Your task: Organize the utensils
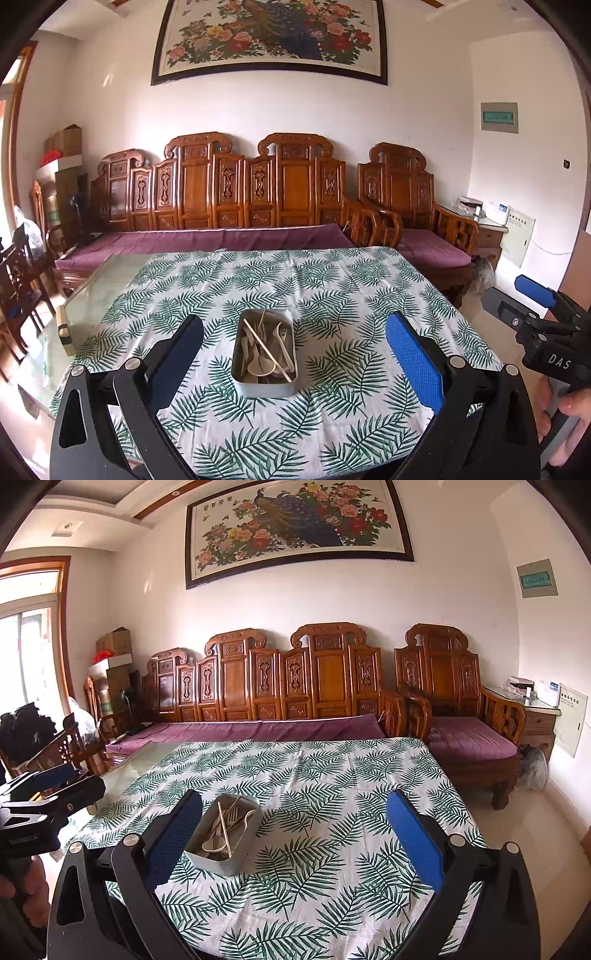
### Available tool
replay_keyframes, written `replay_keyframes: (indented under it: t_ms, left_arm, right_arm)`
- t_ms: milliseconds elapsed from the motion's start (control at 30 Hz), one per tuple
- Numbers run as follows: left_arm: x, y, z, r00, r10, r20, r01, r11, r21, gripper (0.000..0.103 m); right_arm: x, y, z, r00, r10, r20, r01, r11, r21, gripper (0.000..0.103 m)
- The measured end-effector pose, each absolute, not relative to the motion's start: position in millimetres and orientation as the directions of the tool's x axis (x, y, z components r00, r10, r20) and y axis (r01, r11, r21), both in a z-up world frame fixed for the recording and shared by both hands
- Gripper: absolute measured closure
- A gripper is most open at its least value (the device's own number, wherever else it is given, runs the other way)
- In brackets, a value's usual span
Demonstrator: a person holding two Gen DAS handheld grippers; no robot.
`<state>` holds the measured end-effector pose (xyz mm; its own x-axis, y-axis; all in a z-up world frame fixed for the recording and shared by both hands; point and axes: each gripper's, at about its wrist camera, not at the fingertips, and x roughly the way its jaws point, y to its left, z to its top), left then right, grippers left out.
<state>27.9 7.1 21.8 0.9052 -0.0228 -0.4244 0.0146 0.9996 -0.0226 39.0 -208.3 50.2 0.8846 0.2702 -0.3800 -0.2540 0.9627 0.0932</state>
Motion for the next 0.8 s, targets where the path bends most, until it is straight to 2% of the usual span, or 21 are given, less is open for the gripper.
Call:
replay_keyframes:
  t_ms: [800]
  left_arm:
    - [25.2, 3.8, 24.7, 0.907, -0.028, -0.419, 0.021, 1.000, -0.022, 0.008]
  right_arm:
    - [36.3, -206.3, 48.7, 0.884, 0.273, -0.379, -0.254, 0.962, 0.099, 0.003]
